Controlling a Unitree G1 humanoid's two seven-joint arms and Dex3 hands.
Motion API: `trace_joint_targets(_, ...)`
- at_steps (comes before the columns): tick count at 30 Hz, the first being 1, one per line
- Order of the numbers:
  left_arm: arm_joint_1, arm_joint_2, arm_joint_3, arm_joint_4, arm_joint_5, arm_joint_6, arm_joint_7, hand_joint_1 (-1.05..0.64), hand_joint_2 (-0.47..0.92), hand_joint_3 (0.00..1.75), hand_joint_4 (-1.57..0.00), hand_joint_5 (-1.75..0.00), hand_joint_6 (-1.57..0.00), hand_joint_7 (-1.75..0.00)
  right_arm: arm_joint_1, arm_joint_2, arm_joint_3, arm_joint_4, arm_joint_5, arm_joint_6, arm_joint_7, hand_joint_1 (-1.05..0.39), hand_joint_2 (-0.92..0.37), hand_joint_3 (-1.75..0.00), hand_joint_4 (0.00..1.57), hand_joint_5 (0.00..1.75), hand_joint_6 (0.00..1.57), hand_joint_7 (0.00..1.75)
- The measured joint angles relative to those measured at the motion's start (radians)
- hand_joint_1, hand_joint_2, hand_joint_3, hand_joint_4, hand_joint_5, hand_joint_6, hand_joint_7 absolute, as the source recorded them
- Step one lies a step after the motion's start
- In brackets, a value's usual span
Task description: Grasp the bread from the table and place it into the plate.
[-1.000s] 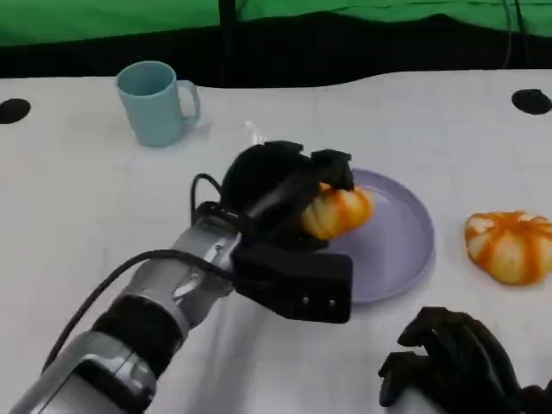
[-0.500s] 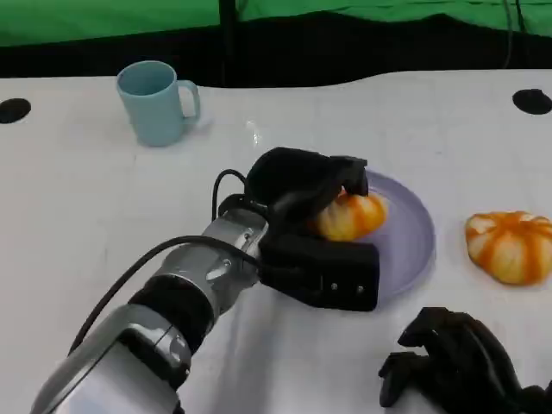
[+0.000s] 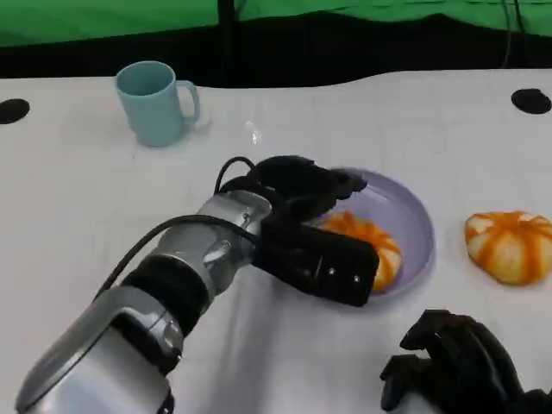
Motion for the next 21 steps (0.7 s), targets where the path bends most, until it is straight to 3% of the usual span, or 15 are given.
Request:
trace_joint_targets(12,0.062,0.108,0.019,-0.223,-0.037,-0.014,-0.096,-1.03,0.92,0.52,-0.07,-0.34,-0.18,-0.04,0.0,0.001,0.0,-0.003,0.002,0.003,-0.001,-1.04,-0.72,0.0,1.57,0.74,1.57,0.4)
trace_joint_targets(15,0.12,0.146,0.052,-0.31,-0.081,-0.032,-0.114,-0.92,0.92,0.42,-0.18,-0.37,-0.27,-0.06,0.0,0.002,0.0,-0.005,0.002,0.005,-0.004,-1.04,-0.72,0.0,1.57,0.75,1.57,0.41)
trace_joint_targets(18,0.198,0.187,0.111,-0.4,-0.15,-0.085,-0.109,-0.79,0.92,0.4,-0.37,-0.44,-0.41,-0.09,0.0,0.001,0.0,-0.011,0.002,0.007,-0.008,-1.04,-0.72,0.0,1.57,0.75,1.57,0.39)
trace_joint_targets(21,0.29,0.213,0.169,-0.482,-0.217,-0.135,-0.093,-0.65,0.92,0.37,-0.46,-0.81,-0.6,-0.16,0.001,0.001,0.0,-0.019,0.002,0.013,-0.011,-1.05,-0.72,0.0,1.57,0.74,1.57,0.38)
